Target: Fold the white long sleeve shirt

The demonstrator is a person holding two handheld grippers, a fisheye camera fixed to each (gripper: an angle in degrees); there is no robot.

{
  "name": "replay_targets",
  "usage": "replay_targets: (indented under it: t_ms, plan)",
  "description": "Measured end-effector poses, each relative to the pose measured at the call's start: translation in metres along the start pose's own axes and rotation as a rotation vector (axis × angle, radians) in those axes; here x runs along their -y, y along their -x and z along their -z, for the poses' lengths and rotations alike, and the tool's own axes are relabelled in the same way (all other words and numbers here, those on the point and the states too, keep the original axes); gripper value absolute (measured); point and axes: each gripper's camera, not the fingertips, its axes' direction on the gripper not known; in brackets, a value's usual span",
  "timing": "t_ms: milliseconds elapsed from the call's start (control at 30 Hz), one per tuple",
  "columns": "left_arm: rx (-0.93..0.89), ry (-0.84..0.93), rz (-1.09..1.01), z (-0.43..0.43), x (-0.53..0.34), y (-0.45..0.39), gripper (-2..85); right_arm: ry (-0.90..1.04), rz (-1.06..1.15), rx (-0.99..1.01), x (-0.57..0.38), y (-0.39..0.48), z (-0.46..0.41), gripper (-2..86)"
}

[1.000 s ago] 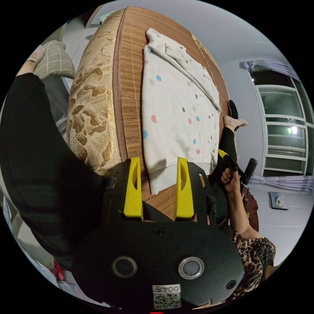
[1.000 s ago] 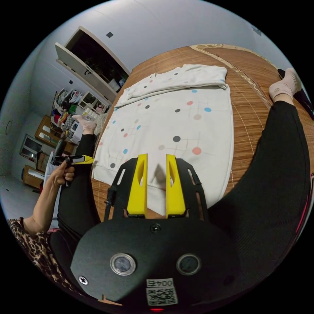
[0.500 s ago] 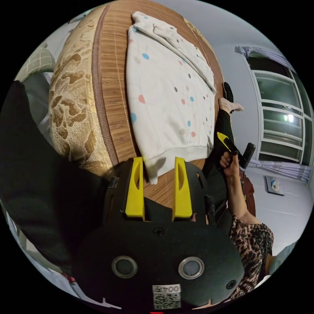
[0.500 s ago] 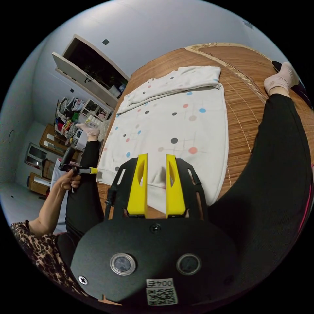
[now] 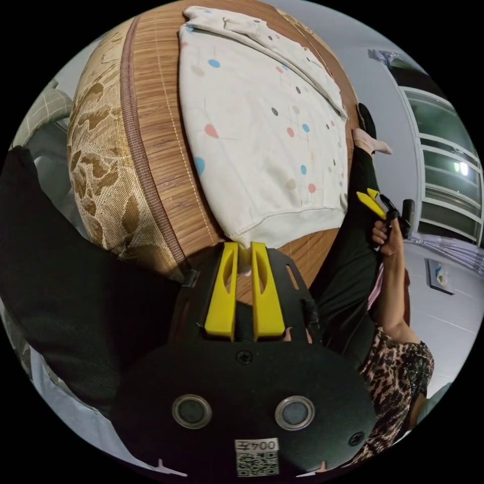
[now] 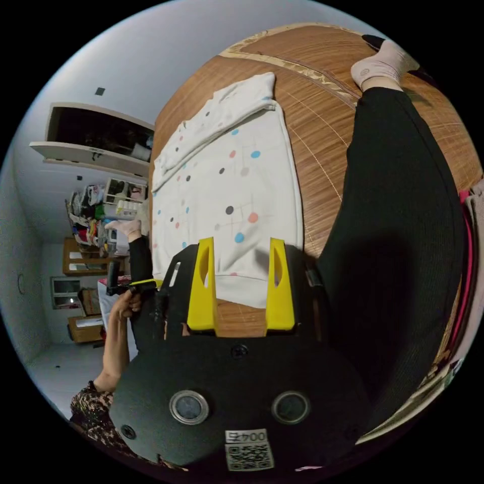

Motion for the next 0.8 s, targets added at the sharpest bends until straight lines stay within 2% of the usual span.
replay_targets:
  t_ms: [233, 433, 567, 800]
  plan:
    - [0.002, -0.003, 0.005, -0.008, -0.005, -0.01, 3.4, 0.151, -0.008, -0.201, 0.02, 0.021, -0.028, 17.1]
    - [0.024, -0.006, -0.002, -0.013, -0.009, -0.022, 3.2, 0.188, -0.038, -0.254, 0.03, 0.028, -0.034, 16.7]
    - [0.027, -0.007, -0.004, -0.016, -0.012, -0.028, 3.2, 0.274, -0.04, -0.331, 0.036, 0.036, -0.05, 16.5]
    - [0.034, -0.009, -0.007, -0.019, -0.019, -0.036, 3.2, 0.408, -0.045, -0.348, 0.041, 0.044, -0.069, 14.1]
